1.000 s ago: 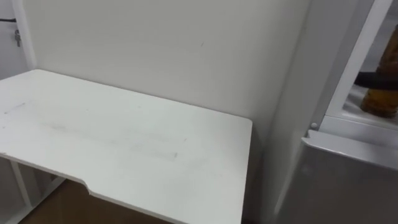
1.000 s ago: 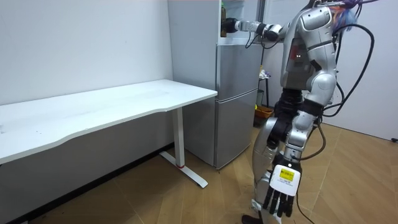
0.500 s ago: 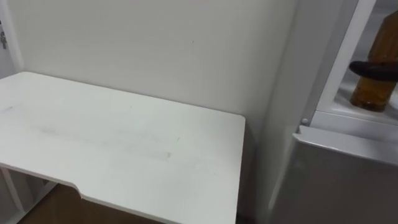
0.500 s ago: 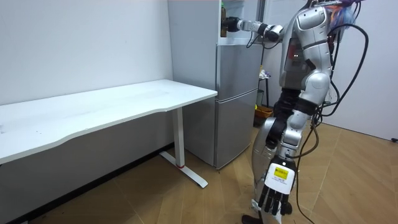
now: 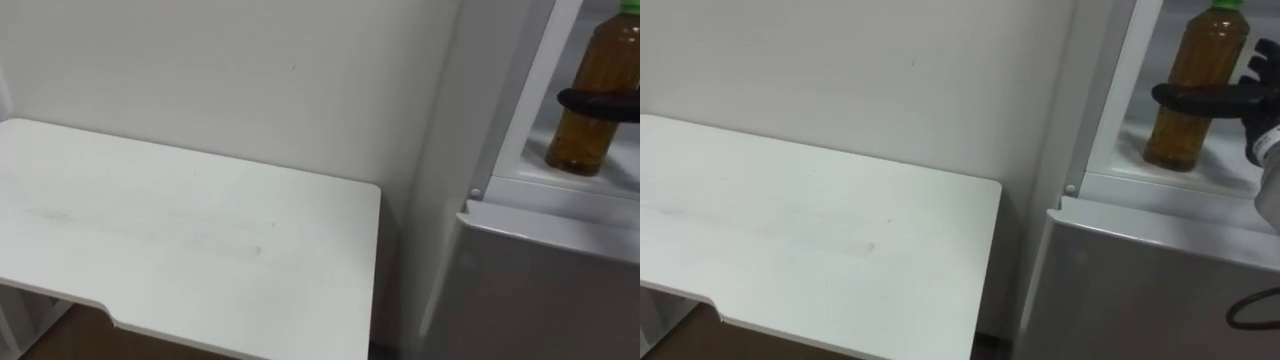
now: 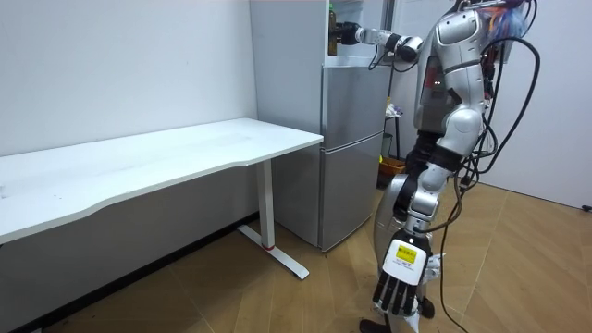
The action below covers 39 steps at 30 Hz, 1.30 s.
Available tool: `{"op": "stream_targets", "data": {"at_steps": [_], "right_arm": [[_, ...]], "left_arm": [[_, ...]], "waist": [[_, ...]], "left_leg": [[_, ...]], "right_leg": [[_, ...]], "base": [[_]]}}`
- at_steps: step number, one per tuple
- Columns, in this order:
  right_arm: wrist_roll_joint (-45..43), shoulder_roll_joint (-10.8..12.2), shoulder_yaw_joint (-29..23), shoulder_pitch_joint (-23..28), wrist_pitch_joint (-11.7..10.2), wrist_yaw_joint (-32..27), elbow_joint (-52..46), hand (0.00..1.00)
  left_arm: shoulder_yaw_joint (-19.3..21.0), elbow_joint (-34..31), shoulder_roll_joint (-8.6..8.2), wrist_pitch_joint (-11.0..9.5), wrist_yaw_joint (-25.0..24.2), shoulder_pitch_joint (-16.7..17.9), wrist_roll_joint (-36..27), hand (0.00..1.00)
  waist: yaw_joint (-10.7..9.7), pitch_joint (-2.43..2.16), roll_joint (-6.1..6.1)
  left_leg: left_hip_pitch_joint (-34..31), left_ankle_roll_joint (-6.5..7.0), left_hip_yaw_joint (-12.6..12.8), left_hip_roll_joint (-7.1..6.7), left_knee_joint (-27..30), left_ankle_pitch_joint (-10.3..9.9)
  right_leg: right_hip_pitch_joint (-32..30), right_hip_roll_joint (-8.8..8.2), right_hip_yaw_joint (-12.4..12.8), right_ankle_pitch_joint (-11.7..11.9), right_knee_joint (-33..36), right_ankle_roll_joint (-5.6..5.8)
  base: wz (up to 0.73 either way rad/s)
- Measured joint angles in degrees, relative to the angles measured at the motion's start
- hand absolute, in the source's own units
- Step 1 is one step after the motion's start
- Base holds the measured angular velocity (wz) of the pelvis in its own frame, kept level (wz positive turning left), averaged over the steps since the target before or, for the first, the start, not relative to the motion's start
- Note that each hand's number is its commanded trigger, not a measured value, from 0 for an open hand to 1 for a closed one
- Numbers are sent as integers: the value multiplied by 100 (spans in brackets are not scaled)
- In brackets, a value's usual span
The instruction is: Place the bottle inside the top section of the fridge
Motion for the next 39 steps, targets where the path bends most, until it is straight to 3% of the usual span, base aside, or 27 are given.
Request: {"op": "stream_targets", "data": {"at_steps": [7,21,25,31,35,39], "right_arm": [[143,0,-53,54,1,-218,-128,0],[128,0,-589,1386,-190,-491,-2238,0],[127,0,-609,1450,-192,-583,-2335,0],[127,5,-879,1949,-226,-667,-2843,0],[-172,35,-940,2370,-227,-679,-3441,0],[-337,36,-969,2451,-227,-866,-3742,0]], "left_arm": [[-1,3,0,17,0,0,-1,0],[-1,179,-2,-130,32,-48,-1,0],[-2,179,-1,-131,40,-60,0,0],[-1,185,-6,-126,57,-76,3,0],[-1,183,-56,-109,90,-53,7,0],[-6,171,-108,-110,209,-21,-2,0]], "waist": [[-2,-3,-10],[-45,28,-27],[-130,30,-41],[-137,26,-42],[-121,41,-3],[-138,22,49]], "left_leg": [[5,0,2,0,1,0],[90,11,67,5,6,-10],[87,13,76,5,2,-12],[122,14,102,7,2,-12],[183,14,232,38,-26,-25],[187,8,250,51,-25,-30]], "right_leg": [[-1,2,18,0,-1,0],[64,4,116,0,-6,0],[60,4,136,0,-6,0],[64,4,161,0,-4,-1],[59,21,260,2,3,-2],[46,34,302,5,4,-8]], "base": [[0],[-2],[0],[-1],[-13],[-5]]}}
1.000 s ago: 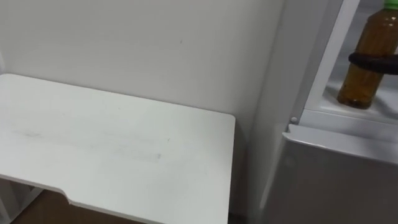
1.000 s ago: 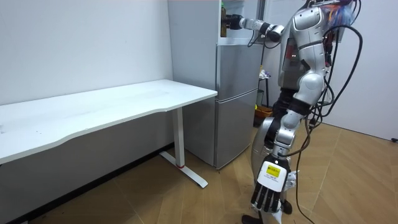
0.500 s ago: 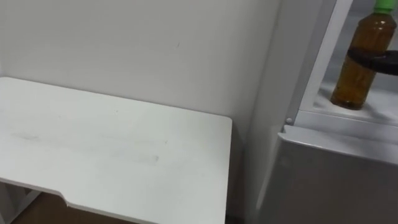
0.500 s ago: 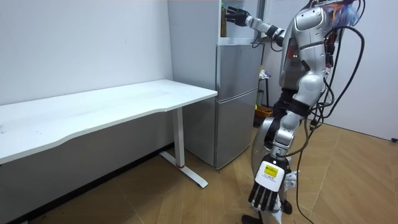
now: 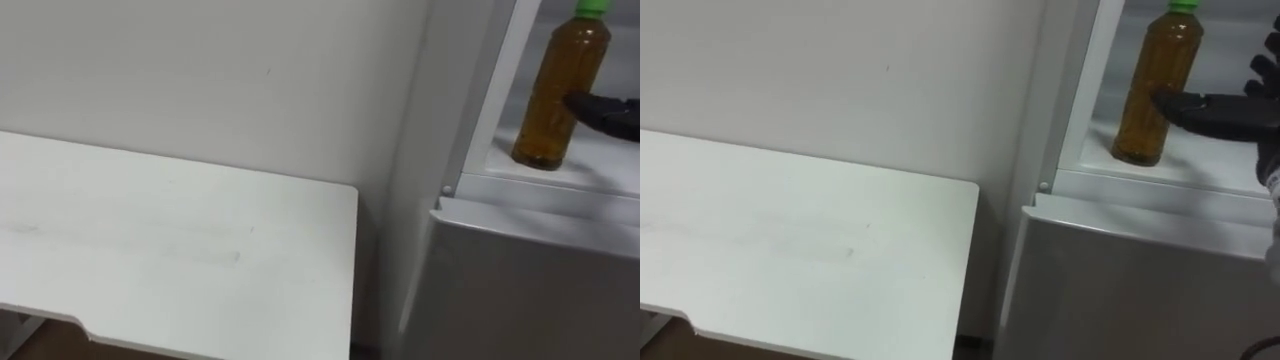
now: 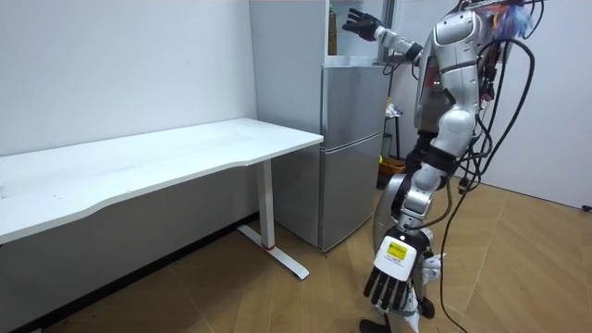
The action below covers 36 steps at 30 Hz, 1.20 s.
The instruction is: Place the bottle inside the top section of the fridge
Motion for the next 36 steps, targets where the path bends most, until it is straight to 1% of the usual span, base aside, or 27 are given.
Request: {"op": "stream_targets", "data": {"at_steps": [4,6,8,9,11,12,13,14,16,17,18,19,20,21,22,23,24,25,26,27,29,30,31,32,33,36], "right_arm": [[-52,0,-156,0,-82,-157,-135,0],[-106,6,-247,29,-177,-235,-173,0],[-122,61,-392,116,-191,-235,-287,0],[-198,188,-515,203,-207,-246,-440,0],[-259,330,-610,379,-305,-261,-696,0],[-247,386,-625,545,-344,-298,-921,0],[-236,402,-626,650,-381,-311,-1047,0],[-158,437,-626,869,-406,-317,-1323,0],[-39,545,-626,1138,-469,-305,-1633,0],[-14,662,-642,1300,-539,-303,-1757,0],[4,826,-713,1463,-562,-313,-1909,0],[7,919,-733,1518,-570,-320,-1969,0],[25,1069,-786,1633,-572,-354,-2080,0],[27,1210,-848,1719,-580,-361,-2158,0],[27,1282,-880,1772,-600,-359,-2204,0],[63,1394,-940,1945,-673,-359,-2342,0],[139,1451,-953,2076,-769,-357,-2462,0],[192,1488,-956,2110,-811,-356,-2507,0],[232,1537,-957,2170,-919,-341,-2539,0],[233,1546,-958,2208,-975,-339,-2537,0],[259,1558,-958,2267,-1033,-317,-2541,0],[256,1589,-971,2382,-1069,-268,-2556,0],[254,1636,-982,2439,-1069,-239,-2570,0],[253,1767,-990,2534,-1069,-229,-2620,0],[259,1871,-992,2611,-1069,-221,-2671,0],[440,2069,-995,2826,-1070,-173,-2758,0]], "left_arm": [[-55,-2,-15,-36,20,18,1,0],[-56,7,-27,-73,20,41,2,0],[-51,27,-41,-82,12,44,1,0],[-50,62,-51,-104,-2,51,-1,0],[-48,91,-101,-110,-7,54,1,0],[-63,92,-137,-120,-4,54,-42,0],[-71,92,-141,-132,-2,47,-105,0],[-76,98,-144,-166,4,40,-170,0],[-77,142,-144,-214,55,31,-224,0],[-77,188,-147,-252,116,19,-223,0],[-72,224,-149,-267,153,-6,-221,0],[-73,225,-152,-267,169,-11,-222,0],[-75,225,-159,-269,201,-35,-219,0],[-74,229,-161,-278,203,-57,-219,0],[-73,236,-161,-290,203,-61,-219,0],[-73,264,-161,-334,203,-61,-220,0],[-73,291,-172,-370,204,-59,-221,0],[-73,294,-179,-378,204,-55,-222,0],[-94,295,-196,-398,205,-56,-222,0],[-123,295,-214,-428,206,-57,-221,0],[-194,332,-245,-477,214,-58,-222,0],[-226,374,-270,-494,222,-61,-222,0],[-228,412,-282,-497,224,-64,-224,0],[-243,459,-310,-493,224,-63,-224,0],[-258,488,-347,-486,231,-63,-230,0],[-415,554,-374,-496,247,-33,-223,0]], "waist": [[-27,8,30],[-41,16,37],[-24,22,45],[-19,24,50],[-7,37,69],[-20,38,77],[-26,37,76],[-21,36,74],[-12,36,77],[-38,34,73],[-50,32,71],[-56,32,71],[-60,35,77],[-72,28,93],[-75,22,106],[-73,-4,154],[-74,-17,178],[-80,-11,204],[-119,-4,248],[-146,10,294],[-176,33,346],[-181,39,366],[-186,40,368],[-204,38,370],[-259,33,384],[-316,15,411]], "left_leg": [[4,-1,-1,7,2,0],[26,-3,19,13,2,-2],[47,-3,46,15,-9,-2],[62,-5,70,20,-17,-3],[71,-5,119,26,-18,-14],[62,-3,127,26,-8,-24],[60,-3,130,27,-9,-27],[68,-6,148,33,-18,-34],[83,-6,164,37,-12,-42],[79,-5,171,37,8,-47],[79,-2,170,36,21,-54],[82,0,171,35,23,-55],[80,1,171,30,24,-55],[84,2,177,28,23,-55],[90,3,182,28,21,-56],[93,7,190,28,14,-58],[106,9,204,28,6,-60],[109,9,216,29,1,-60],[115,10,229,29,-7,-61],[119,12,239,29,-23,-62],[144,13,285,36,-40,-64],[156,12,306,38,-47,-66],[160,11,308,38,-51,-67],[159,11,318,35,-54,-67],[181,12,379,36,-52,-66],[200,15,447,34,-61,-67]], "right_leg": [[15,7,2,0,-1,0],[22,8,10,2,-1,-3],[28,9,31,4,0,-6],[29,14,75,4,0,-6],[31,16,101,4,3,-7],[26,15,110,5,3,-7],[15,15,117,5,4,-7],[4,19,152,5,3,-7],[7,22,168,5,4,-7],[15,21,163,5,4,-8],[10,19,162,5,8,-8],[4,17,164,5,9,-8],[-17,12,165,6,9,-10],[-23,10,181,7,10,-12],[-22,10,187,8,10,-12],[-12,10,191,8,11,-12],[19,9,198,8,12,-12],[23,9,207,8,12,-12],[30,9,222,8,10,-12],[33,7,236,8,11,-12],[29,9,288,8,11,-13],[19,11,324,7,10,-13],[5,11,330,6,9,-14],[-26,11,354,-5,4,-26],[-58,15,424,-11,2,-33],[-82,20,488,-11,-3,-33]], "base": [[0],[-2],[-8],[-11],[-12],[-9],[-7],[-7],[-6],[0],[0],[0],[0],[0],[0],[-3],[-4],[-6],[-6],[-6],[-12],[-12],[-10],[-12],[-15],[-13]]}}
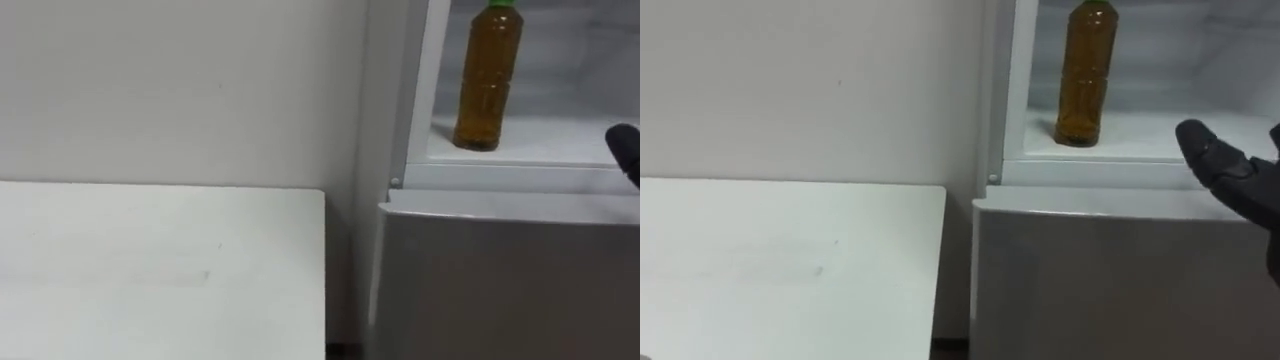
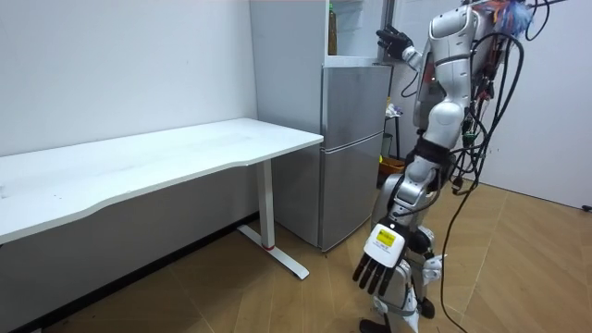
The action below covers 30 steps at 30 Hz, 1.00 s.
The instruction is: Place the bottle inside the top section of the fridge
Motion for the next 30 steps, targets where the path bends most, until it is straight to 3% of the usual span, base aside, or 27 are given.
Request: {"op": "stream_targets", "data": {"at_steps": [2,7,11,16,20,23,30], "right_arm": [[61,109,-13,35,-24,2,-13,0],[20,302,-33,185,-332,11,-14,0],[21,676,-29,651,-445,118,16,0],[717,824,-27,1029,-489,130,240,0],[962,869,5,1391,-508,116,742,0],[1141,1074,53,1675,-541,41,1052,0],[1842,1215,85,1889,-663,-64,2892,0]], "left_arm": [[-53,4,0,-39,1,-13,3,0],[-141,108,-10,-235,11,-59,-3,0],[-211,133,-23,-283,13,-78,0,0],[-207,244,-26,-289,14,-167,-15,0],[-213,231,-49,-294,16,-233,-57,0],[-210,227,-47,-326,99,-254,-230,0],[-203,179,-25,-456,229,-219,-450,0]], "waist": [[-41,-13,21],[-57,-21,44],[-29,-15,52],[-21,36,126],[-35,40,179],[-42,40,194],[-149,40,183]], "left_leg": [[-3,1,31,-1,-18,-1],[11,-1,121,10,-46,-16],[-2,-12,190,36,-39,-69],[1,-18,277,65,-30,-114],[0,-30,316,77,-35,-123],[-6,-30,315,78,-35,-122],[-3,-31,321,74,-33,-137]], "right_leg": [[-32,0,27,0,5,0],[-57,11,110,-1,-7,1],[-44,33,169,0,-10,1],[-78,54,248,0,3,1],[-154,69,297,-1,-2,1],[-127,69,291,-1,5,2],[-130,67,310,-23,-15,-2]], "base": [[-8],[-9],[-9],[-9],[-6],[-1],[0]]}}
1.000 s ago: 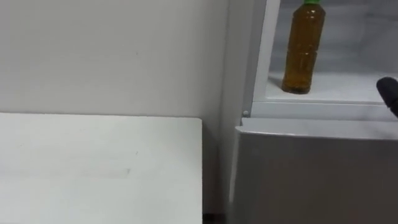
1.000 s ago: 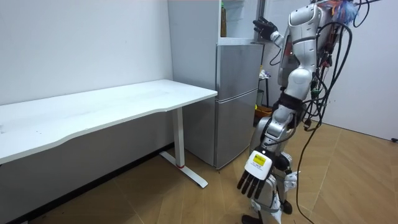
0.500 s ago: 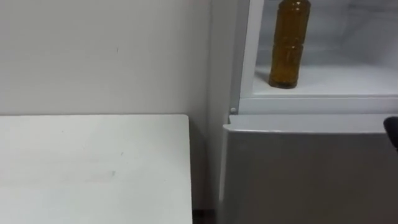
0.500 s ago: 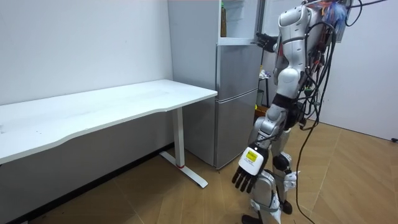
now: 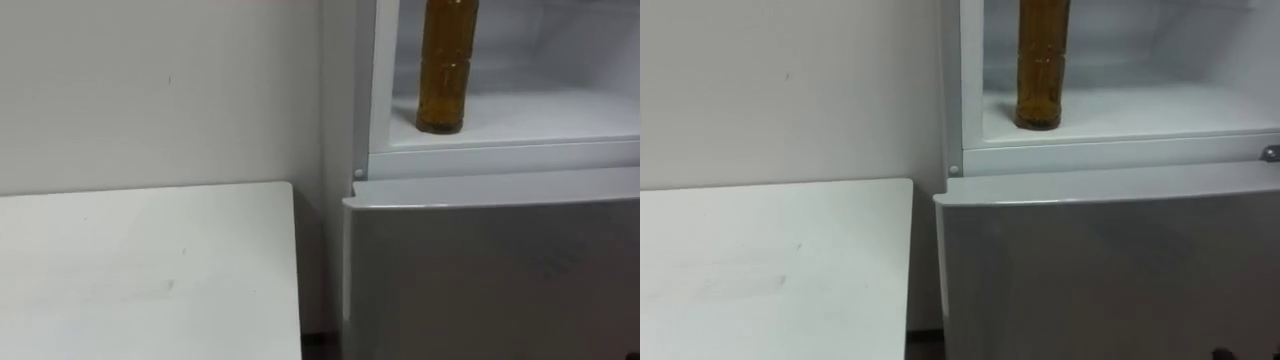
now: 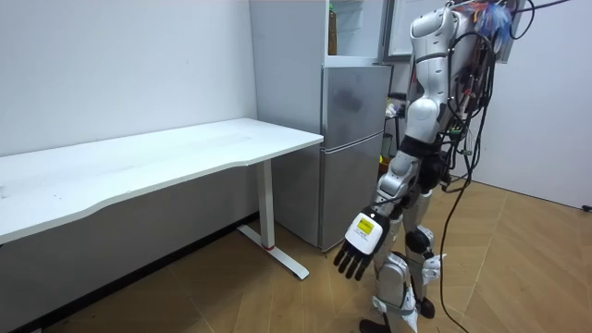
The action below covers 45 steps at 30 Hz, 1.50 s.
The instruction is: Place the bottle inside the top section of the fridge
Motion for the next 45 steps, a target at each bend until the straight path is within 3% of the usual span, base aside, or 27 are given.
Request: {"op": "stream_targets", "data": {"at_steps": [10,13,17,26,36,45], "right_arm": [[77,29,-25,90,-36,-351,1572,0],[500,28,-143,51,-35,-524,1834,0],[784,28,-554,24,-33,-808,1922,0],[1498,-70,-1784,-436,-5,-1162,2520,0],[1760,-789,-2743,-943,-16,-1795,3165,0],[1755,-1168,-3341,-1450,-15,-1904,3201,0]], "left_arm": [[4,-342,44,-92,-55,53,-221,0],[5,-343,48,-92,-55,32,-365,0],[96,-343,76,-86,-103,58,-452,0],[575,-534,154,100,-304,181,-445,0],[915,-668,265,168,-307,229,-330,0],[1086,-731,294,221,-386,198,-281,0]], "waist": [[-125,-18,-47],[-163,-22,-53],[-198,-21,-65],[-360,-10,-269],[-489,-13,-406],[-560,-7,-559]], "left_leg": [[102,-1,-2,-5,-15,0],[100,-5,-4,-4,-18,-3],[91,-5,-5,-5,-48,-2],[83,-5,-28,-23,-84,-2],[69,-6,-23,-31,-92,-1],[-99,-7,-42,-32,-24,-1]], "right_leg": [[134,3,-4,-4,-68,-1],[126,5,-4,-5,-77,0],[104,9,-7,-9,-78,1],[98,4,-11,-30,-86,11],[71,-3,-17,-79,-62,9],[-26,-4,-8,-76,-55,8]], "base": [[0],[0],[0],[0],[0],[1]]}}
